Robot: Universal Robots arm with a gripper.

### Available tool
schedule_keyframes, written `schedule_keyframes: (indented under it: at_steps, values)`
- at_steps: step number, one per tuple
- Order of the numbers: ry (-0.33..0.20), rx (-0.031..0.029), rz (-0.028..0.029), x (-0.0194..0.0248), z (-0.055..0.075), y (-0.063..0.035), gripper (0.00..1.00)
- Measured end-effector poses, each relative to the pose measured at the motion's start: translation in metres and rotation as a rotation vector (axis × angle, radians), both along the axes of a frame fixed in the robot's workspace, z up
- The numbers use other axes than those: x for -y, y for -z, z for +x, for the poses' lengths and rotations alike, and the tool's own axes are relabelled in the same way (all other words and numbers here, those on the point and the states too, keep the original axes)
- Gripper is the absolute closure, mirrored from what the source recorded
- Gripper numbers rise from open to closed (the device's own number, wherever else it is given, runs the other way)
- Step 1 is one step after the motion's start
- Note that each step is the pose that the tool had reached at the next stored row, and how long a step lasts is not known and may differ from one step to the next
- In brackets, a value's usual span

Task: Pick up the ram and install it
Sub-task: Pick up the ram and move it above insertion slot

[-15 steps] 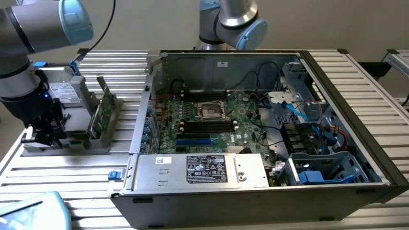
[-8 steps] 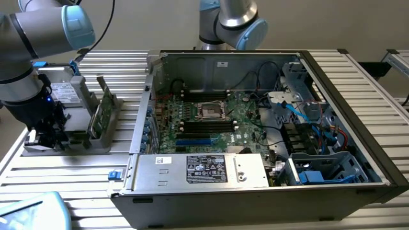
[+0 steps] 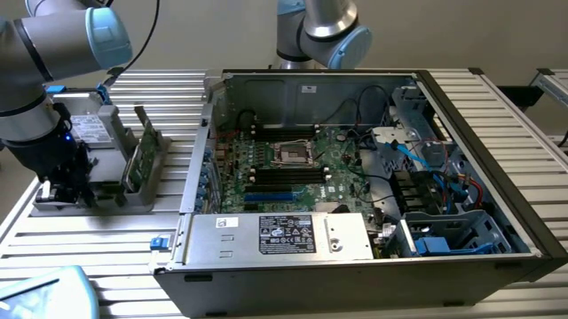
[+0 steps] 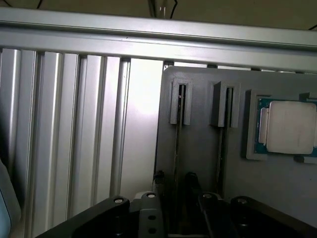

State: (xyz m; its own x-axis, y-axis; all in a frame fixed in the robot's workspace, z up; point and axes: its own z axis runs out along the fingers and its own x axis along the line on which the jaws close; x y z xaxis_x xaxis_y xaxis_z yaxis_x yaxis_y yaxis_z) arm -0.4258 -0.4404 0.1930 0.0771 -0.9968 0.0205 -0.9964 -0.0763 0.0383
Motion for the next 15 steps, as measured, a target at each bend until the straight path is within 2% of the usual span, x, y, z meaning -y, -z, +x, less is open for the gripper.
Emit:
schedule_keyframes:
  at_steps: [1, 2, 4, 15]
  values:
    - [0.000, 0.0000, 0.0000, 0.0000, 0.0000, 0.0000, 0.78]
    - [0.000, 0.0000, 0.0000, 0.0000, 0.0000, 0.0000, 0.78]
    - [0.000, 0.0000, 0.0000, 0.0000, 0.0000, 0.0000, 0.86]
    - [0.000, 0.0000, 0.0000, 0.0000, 0.0000, 0.0000, 0.86]
